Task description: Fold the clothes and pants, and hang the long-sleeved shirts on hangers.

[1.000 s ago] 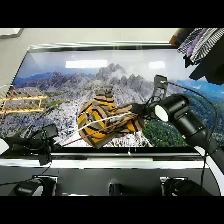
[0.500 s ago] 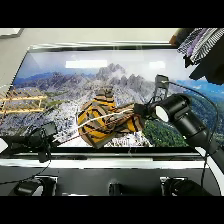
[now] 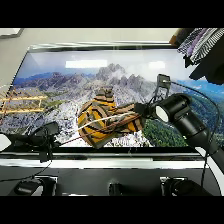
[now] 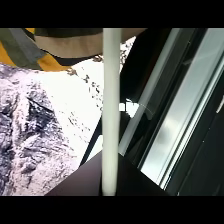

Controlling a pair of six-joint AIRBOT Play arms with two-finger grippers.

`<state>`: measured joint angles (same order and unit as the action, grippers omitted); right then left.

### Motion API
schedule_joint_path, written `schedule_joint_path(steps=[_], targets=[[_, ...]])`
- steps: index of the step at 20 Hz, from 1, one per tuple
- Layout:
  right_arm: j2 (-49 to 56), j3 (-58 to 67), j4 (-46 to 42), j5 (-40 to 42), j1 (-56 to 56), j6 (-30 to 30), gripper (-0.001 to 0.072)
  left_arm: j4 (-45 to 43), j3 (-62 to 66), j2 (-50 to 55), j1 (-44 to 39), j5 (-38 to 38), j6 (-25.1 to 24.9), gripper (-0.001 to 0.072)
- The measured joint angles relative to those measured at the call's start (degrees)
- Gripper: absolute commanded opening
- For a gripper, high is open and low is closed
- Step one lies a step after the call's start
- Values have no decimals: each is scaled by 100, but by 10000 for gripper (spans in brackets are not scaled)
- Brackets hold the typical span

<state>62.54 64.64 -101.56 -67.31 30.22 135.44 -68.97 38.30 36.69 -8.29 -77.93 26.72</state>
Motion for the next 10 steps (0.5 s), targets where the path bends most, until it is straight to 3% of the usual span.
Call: schedule_joint_path(steps=[10], targets=[[-326,76,310,44,0,-479,26,0,39,535,0,155,-227,22]])
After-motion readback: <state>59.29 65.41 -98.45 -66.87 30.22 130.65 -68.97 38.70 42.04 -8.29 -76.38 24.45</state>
